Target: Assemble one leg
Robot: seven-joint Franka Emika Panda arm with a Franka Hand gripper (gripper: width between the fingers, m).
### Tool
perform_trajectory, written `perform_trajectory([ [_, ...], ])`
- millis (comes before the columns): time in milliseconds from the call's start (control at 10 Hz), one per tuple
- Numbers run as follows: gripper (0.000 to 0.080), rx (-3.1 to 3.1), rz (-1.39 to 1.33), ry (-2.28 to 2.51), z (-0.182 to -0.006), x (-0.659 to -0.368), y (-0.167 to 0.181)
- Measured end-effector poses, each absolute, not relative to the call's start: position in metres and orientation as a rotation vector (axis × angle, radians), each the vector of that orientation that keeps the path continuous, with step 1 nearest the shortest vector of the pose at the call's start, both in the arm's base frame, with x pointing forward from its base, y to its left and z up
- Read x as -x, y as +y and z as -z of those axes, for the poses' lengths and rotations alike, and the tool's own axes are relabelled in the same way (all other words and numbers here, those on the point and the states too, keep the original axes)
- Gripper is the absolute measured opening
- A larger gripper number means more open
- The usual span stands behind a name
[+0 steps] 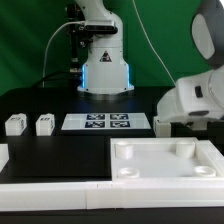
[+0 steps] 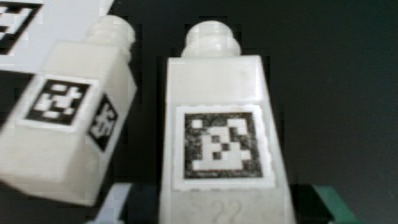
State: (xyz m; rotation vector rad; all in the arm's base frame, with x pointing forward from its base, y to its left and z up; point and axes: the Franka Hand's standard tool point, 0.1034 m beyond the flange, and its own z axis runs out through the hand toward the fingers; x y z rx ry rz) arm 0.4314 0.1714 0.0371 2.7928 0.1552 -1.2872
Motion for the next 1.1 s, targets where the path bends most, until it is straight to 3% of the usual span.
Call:
perform_trajectory([
  [400, 0.0293, -2.862, 1.187, 0.213, -0.089, -0.445, 0.152],
  [600, 0.0294, -2.915, 1.082, 0.214, -0.081, -0.451, 0.157],
  [900, 0.0294, -3.084, 0.615, 0.21, -0.083, -0.46, 0.159],
  [1100, 0.0294, -3.138, 0.393, 0.307, -0.083, -0.462, 0.139],
])
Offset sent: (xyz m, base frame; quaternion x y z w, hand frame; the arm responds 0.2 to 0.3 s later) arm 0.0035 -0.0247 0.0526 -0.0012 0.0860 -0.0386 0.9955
